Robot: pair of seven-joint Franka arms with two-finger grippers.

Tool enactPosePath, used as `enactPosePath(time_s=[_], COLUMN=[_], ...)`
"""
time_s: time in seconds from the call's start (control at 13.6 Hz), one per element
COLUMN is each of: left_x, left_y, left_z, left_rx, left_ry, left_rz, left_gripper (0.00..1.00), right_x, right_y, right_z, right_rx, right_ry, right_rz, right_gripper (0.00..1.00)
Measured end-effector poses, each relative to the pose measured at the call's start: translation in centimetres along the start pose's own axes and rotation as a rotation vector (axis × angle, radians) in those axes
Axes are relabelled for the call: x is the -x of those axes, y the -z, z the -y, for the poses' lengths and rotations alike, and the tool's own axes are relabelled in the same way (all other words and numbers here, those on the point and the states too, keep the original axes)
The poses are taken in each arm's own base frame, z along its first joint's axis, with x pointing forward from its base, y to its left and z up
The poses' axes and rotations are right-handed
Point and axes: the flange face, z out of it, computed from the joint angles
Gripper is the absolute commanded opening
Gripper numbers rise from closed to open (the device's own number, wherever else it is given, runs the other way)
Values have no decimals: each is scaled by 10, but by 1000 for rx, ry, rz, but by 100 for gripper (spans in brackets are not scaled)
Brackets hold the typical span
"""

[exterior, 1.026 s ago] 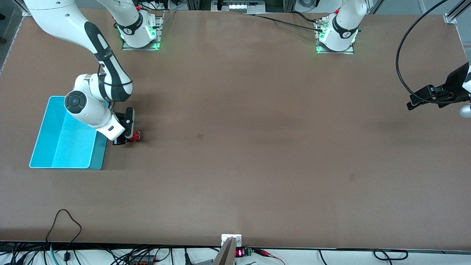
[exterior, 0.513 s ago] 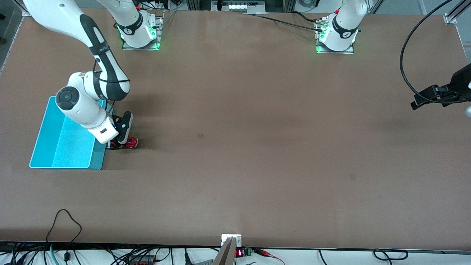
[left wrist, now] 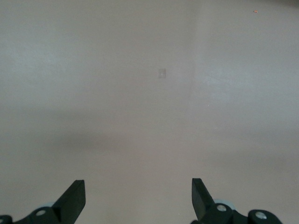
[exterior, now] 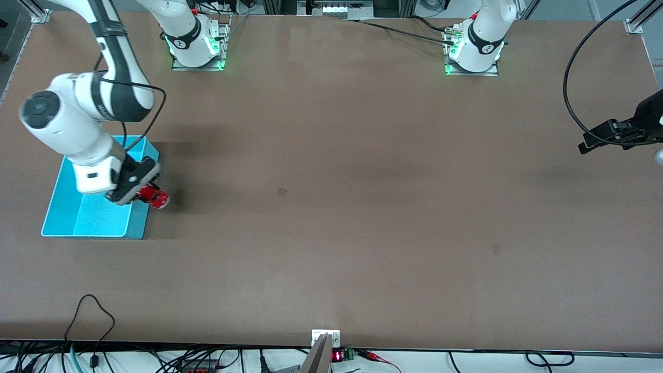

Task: Wind red beetle toy and store in blue box
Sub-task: 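Lift the red car with the right gripper over the blue box, then lower the red car into the blue box with the right gripper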

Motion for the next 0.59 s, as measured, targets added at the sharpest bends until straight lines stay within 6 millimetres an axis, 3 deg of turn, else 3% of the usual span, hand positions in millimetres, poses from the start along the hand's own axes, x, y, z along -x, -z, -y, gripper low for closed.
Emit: enactPosePath(time_s=[0.37,0.59], left_x=[0,0], left_y=[0,0], left_z=[0,0], left_rx=[0,0], left_ry=[0,-2], left_rz=[2,2], left_gripper=[100,100], right_x=[87,130], right_y=[11,-9], right_z=[-60,-78], right_rx=[17,6], right_ry=[-377,-555], right_rz=[48,101], right_gripper=[0,0])
